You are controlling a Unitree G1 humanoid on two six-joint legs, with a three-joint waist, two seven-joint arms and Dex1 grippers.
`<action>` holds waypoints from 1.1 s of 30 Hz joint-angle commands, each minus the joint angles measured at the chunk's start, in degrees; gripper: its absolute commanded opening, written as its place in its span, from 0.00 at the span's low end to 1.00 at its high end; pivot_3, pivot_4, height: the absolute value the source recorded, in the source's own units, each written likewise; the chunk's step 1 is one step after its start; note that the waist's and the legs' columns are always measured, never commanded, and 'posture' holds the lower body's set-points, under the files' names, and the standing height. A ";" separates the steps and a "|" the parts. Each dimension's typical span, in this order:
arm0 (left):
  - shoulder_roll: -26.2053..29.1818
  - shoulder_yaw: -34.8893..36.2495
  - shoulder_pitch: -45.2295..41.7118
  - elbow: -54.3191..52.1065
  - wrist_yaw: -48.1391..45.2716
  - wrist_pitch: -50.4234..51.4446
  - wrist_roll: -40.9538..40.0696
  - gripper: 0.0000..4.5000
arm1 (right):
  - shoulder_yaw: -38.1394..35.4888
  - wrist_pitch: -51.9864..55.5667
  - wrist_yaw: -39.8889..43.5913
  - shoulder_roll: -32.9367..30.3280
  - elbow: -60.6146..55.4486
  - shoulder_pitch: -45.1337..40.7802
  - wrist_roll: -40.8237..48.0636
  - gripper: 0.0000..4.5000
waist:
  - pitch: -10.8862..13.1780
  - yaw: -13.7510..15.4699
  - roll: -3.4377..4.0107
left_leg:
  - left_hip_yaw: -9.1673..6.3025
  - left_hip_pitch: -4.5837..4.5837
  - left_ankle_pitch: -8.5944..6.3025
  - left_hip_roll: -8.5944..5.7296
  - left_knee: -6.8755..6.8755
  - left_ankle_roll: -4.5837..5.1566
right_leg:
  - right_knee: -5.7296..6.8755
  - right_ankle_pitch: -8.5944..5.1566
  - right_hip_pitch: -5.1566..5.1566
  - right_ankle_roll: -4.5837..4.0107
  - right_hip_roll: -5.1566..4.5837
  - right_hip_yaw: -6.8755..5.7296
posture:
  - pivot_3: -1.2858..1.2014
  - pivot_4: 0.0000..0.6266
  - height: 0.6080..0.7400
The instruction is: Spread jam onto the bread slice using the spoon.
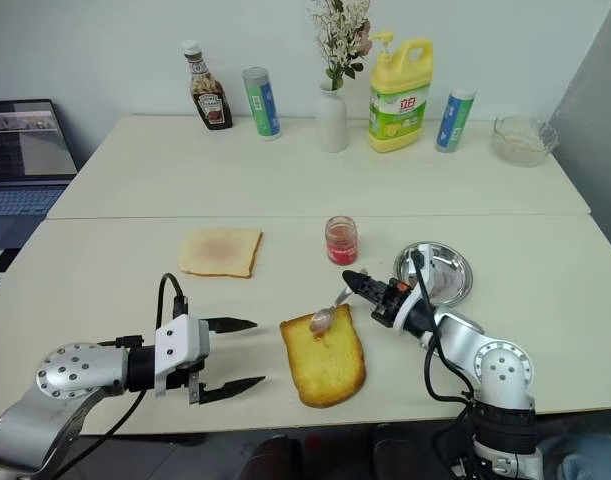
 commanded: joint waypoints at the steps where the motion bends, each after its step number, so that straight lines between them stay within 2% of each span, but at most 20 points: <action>1: 0.70 1.08 1.31 -2.59 -0.55 -1.92 -0.27 1.00 | 1.58 -0.75 1.69 -0.22 -0.36 0.09 -1.28 0.00 | 0.00 0.01 0.00 | 0.01 0.00 0.00 0.00 0.01 0.00 | 0.00 0.00 0.00 0.00 0.00 0.00 | 0.52 0.24 1.00; 9: 0.40 1.35 3.66 -4.32 0.16 -2.52 -0.39 1.00 | 0.54 6.41 4.60 -6.71 -2.91 1.15 8.04 0.00 | 0.00 0.02 0.00 | 0.01 0.00 0.00 -0.01 0.01 0.00 | -0.03 0.00 0.00 0.00 -0.01 0.01 | 0.52 0.24 1.00; 11: 0.01 0.97 3.24 -3.89 0.60 -2.85 0.00 1.00 | 0.23 5.19 4.29 -7.78 -2.46 1.43 6.50 0.00 | 0.00 0.02 -0.01 | 0.01 0.00 0.00 -0.01 0.01 0.00 | -0.04 0.00 0.01 0.00 -0.01 0.01 | 0.52 0.24 1.00; 18: -1.47 -0.26 2.25 -4.04 2.32 -3.06 0.24 1.00 | 0.47 -3.08 1.32 -2.41 1.66 -1.34 -1.00 0.00 | 0.00 -0.06 -0.01 | 0.04 0.04 0.00 0.04 0.01 0.00 | -0.03 -0.01 0.00 0.02 0.07 0.06 | 0.52 0.24 1.00; 24: -2.15 0.30 1.62 -2.60 2.75 -3.10 -0.23 1.00 | -0.65 -4.78 -0.96 1.35 3.81 -2.90 -1.94 0.00 | 0.00 -0.02 -0.01 | 0.04 0.01 0.00 0.04 0.00 0.00 | -0.08 -0.01 0.00 0.00 0.07 0.05 | 0.52 0.24 1.00; 29: -1.56 1.14 1.41 -0.93 2.16 -3.92 -0.06 1.00 | 0.44 4.13 3.10 -3.51 0.08 -0.28 6.53 0.00 | 0.00 -0.01 0.00 | 0.05 0.01 0.00 0.04 -0.01 0.00 | -0.12 -0.01 0.01 0.00 0.06 0.05 | 0.52 0.24 1.00; 33: -1.47 1.36 1.43 -0.70 2.19 -4.14 0.00 1.00 | 1.33 6.23 4.51 -8.03 -1.39 1.39 6.19 0.00 | 0.00 0.02 -0.01 | 0.04 -0.01 0.00 0.05 -0.03 0.01 | -0.19 -0.01 0.02 0.00 0.06 0.04 | 0.52 0.24 1.00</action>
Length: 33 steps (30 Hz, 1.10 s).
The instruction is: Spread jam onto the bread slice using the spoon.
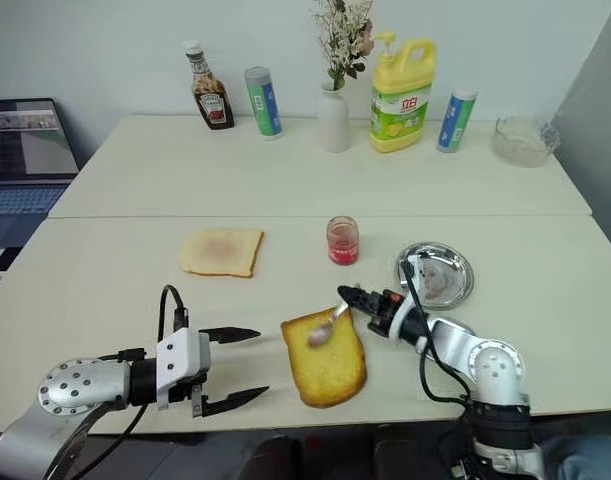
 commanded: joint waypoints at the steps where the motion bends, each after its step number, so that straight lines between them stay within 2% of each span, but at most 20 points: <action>1: 0.50 1.56 -0.17 -0.70 -0.29 -1.56 -0.28 1.00 | 0.34 1.06 2.45 -2.68 -2.98 0.24 0.67 0.00 | 0.00 0.00 0.00 | 0.00 0.00 0.00 0.00 0.01 0.00 | -0.01 0.00 0.01 0.00 0.00 0.00 | 0.52 0.24 1.00; 4: 0.78 2.64 0.72 -1.04 -0.23 -1.59 -0.50 1.00 | -1.88 -0.19 2.79 -4.26 -2.21 -0.91 1.41 0.00 | 0.00 0.01 0.00 | 0.00 0.01 0.00 0.00 0.01 0.00 | -0.02 0.00 0.02 0.01 0.00 0.00 | 0.52 0.24 1.00; 9: 0.90 4.64 2.04 -1.39 0.11 -1.80 -0.74 1.00 | -5.29 -4.43 -1.33 -0.82 1.58 -4.91 2.84 0.00 | 0.00 -0.05 0.00 | 0.00 0.01 0.00 0.01 0.01 0.00 | -0.04 0.00 0.03 0.01 0.02 0.00 | 0.52 0.24 1.00; 13: 0.65 5.99 3.91 -2.63 0.70 -1.50 -0.69 1.00 | -4.90 -6.48 -2.49 1.36 5.60 -7.06 -0.45 0.00 | 0.00 -0.03 0.00 | 0.01 0.00 0.00 0.02 -0.01 0.00 | -0.10 0.00 0.03 0.01 0.02 0.00 | 0.52 0.24 1.00; 16: 0.25 5.78 4.93 -3.78 1.22 -1.24 -0.50 1.00 | -3.68 -4.55 -2.09 1.82 5.39 -6.57 0.52 0.00 | 0.00 -0.02 0.00 | 0.01 -0.05 0.00 0.01 -0.03 0.00 | -0.15 0.00 0.02 0.00 0.00 0.00 | 0.52 0.24 1.00; 22: 0.02 5.29 6.20 -5.94 2.39 -0.14 -0.62 1.00 | -2.71 0.53 -1.18 -0.86 2.72 -4.00 3.80 0.00 | 0.00 0.02 0.00 | 0.00 -0.06 0.00 0.01 -0.02 0.00 | -0.15 0.01 0.01 0.00 -0.03 0.00 | 0.52 0.24 1.00; 28: -0.13 4.67 5.77 -7.00 3.17 0.97 -0.77 1.00 | -2.89 3.93 1.04 -6.59 -0.75 -1.13 6.96 0.00 | 0.00 0.02 0.00 | 0.00 -0.06 0.00 0.00 -0.01 0.00 | -0.15 0.00 0.02 0.00 -0.02 -0.01 | 0.52 0.24 1.00; 33: -0.26 4.36 5.77 -7.19 3.09 0.85 -0.63 1.00 | -3.80 3.11 1.90 -8.90 -3.19 -0.92 11.37 0.00 | 0.00 0.03 -0.01 | -0.01 -0.05 0.00 0.01 -0.01 0.00 | -0.15 0.00 0.02 0.01 0.01 -0.01 | 0.52 0.24 1.00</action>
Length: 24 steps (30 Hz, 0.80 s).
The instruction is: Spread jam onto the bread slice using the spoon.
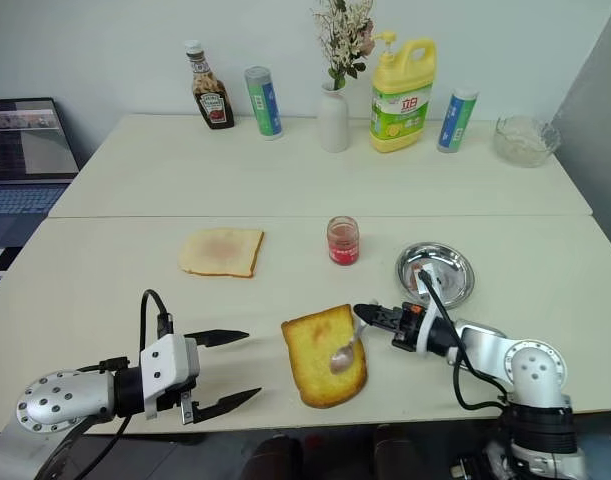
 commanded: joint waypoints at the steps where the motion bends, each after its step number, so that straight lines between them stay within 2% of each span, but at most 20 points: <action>1: -0.31 0.03 -0.21 -2.05 0.35 -0.42 -0.56 1.00 | -1.33 -1.24 1.79 -0.85 -4.73 -1.38 5.66 0.00 | 0.01 0.00 0.01 | 0.00 0.00 0.00 0.00 0.00 0.00 | 0.00 0.00 0.00 0.00 0.01 0.00 | 0.52 0.24 1.00; 6: -0.49 0.01 -0.62 -1.44 0.35 -1.00 -0.45 1.00 | 1.90 -3.20 7.67 -4.51 -9.42 -1.09 -0.87 0.00 | -0.01 0.01 -0.02 | 0.00 0.00 0.00 0.00 0.00 0.00 | -0.01 0.00 0.00 0.01 0.00 0.00 | 0.52 0.24 1.00; 15: -0.79 0.28 -2.89 -0.51 -0.09 -1.17 -1.34 1.00 | 9.31 -16.47 23.20 -8.96 -20.17 -0.16 -18.32 0.00 | -0.02 0.16 -0.03 | -0.01 0.00 0.00 0.00 0.01 0.00 | -0.02 -0.13 0.01 0.23 0.00 -0.03 | 0.52 0.24 1.00; 20: -0.02 -0.82 -7.43 -3.33 -1.16 2.45 -5.05 1.00 | 2.55 -18.87 19.33 -6.85 -18.52 -0.89 -14.72 0.00 | -0.02 0.35 -0.04 | -0.03 0.00 0.00 0.00 0.04 0.00 | 0.00 -0.11 0.03 0.21 0.00 -0.03 | 0.52 0.24 1.00; 24: 0.32 -5.47 -18.56 -4.59 -2.33 8.35 -8.85 1.00 | -8.35 -21.59 12.42 -7.25 -11.48 -2.36 -13.52 0.00 | -0.01 1.17 -0.11 | -0.04 0.00 0.01 -0.08 0.12 -0.01 | 0.00 -0.06 0.10 0.29 -0.04 -0.04 | 0.52 0.24 1.00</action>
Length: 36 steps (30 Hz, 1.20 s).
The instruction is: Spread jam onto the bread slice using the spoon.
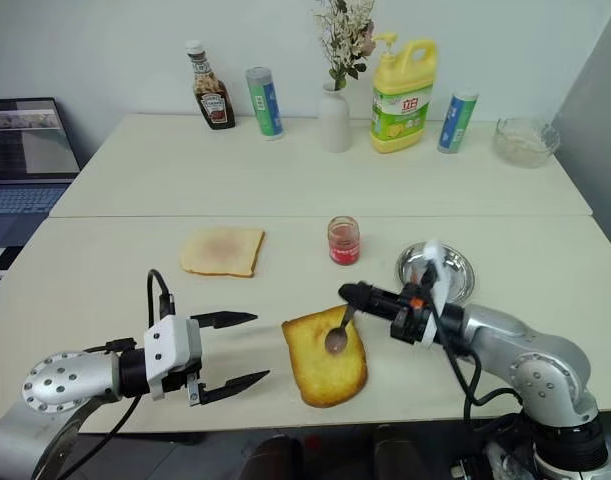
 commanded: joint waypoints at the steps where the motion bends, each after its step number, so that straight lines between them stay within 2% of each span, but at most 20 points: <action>1: 0.10 -2.33 -7.44 -1.77 -0.49 4.47 -3.92 1.00 | -9.10 -3.06 -4.86 -0.66 3.97 -1.61 1.74 0.00 | -0.01 0.48 -0.01 | 0.02 0.00 0.00 -0.02 0.02 0.00 | -0.02 0.04 0.00 0.05 -0.01 0.02 | 0.52 0.24 1.00; 7: -5.00 -9.26 -23.67 2.55 1.48 9.86 -3.46 1.00 | -15.24 -4.62 -9.46 -1.13 8.82 -0.80 0.27 0.00 | -0.01 0.41 -0.01 | 0.03 0.00 0.00 -0.02 -0.04 0.01 | -0.05 0.16 0.01 -0.13 0.03 0.05 | 0.52 0.24 1.00; 11: -9.22 -14.32 -29.77 4.16 2.59 11.40 -1.69 1.00 | -18.25 -7.52 -11.75 -0.18 14.92 -0.38 -2.77 0.00 | -0.01 0.45 -0.01 | 0.03 -0.01 0.00 -0.03 -0.05 0.01 | -0.05 0.16 -0.01 -0.14 0.04 0.07 | 0.52 0.24 1.00; 15: -12.18 -16.40 -32.75 6.29 2.82 11.02 -0.70 1.00 | -17.62 -10.26 -11.65 0.47 20.41 -1.29 -7.40 0.00 | -0.01 0.37 0.00 | 0.06 0.00 0.00 -0.03 -0.03 0.01 | -0.03 0.16 -0.01 -0.14 0.04 0.10 | 0.52 0.24 1.00; 25: -13.99 -19.30 -34.07 11.20 0.93 5.66 4.11 1.00 | -17.12 -11.56 -10.10 0.94 32.60 -5.95 -13.76 0.00 | -0.02 0.53 0.06 | 0.05 0.02 0.00 -0.03 -0.04 0.01 | -0.02 0.17 0.00 -0.15 0.06 0.10 | 0.52 0.24 1.00; 26: -14.01 -19.28 -33.95 11.24 0.79 5.55 4.23 1.00 | -17.16 -11.67 -10.05 0.83 33.36 -6.07 -14.44 0.11 | -0.02 0.53 0.06 | 0.05 0.00 0.00 -0.03 -0.04 0.01 | -0.02 0.17 -0.01 -0.15 0.05 0.10 | 0.52 0.24 1.00; 28: -14.07 -19.26 -33.79 11.30 0.58 5.35 4.39 1.00 | -17.04 -11.15 -9.72 0.28 34.26 -6.06 -15.46 0.23 | -0.02 0.54 0.06 | 0.06 0.00 0.01 -0.03 -0.04 0.01 | -0.02 0.17 -0.01 -0.15 0.05 0.10 | 0.52 0.24 1.00; 36: -15.71 -18.25 -34.55 10.27 1.12 8.36 2.14 1.00 | -14.12 -11.57 -5.88 -3.53 32.12 -3.88 -22.10 0.86 | -0.03 0.54 0.07 | 0.06 0.01 0.01 -0.04 -0.03 0.01 | -0.02 0.17 -0.01 -0.15 0.04 0.10 | 0.52 0.24 1.00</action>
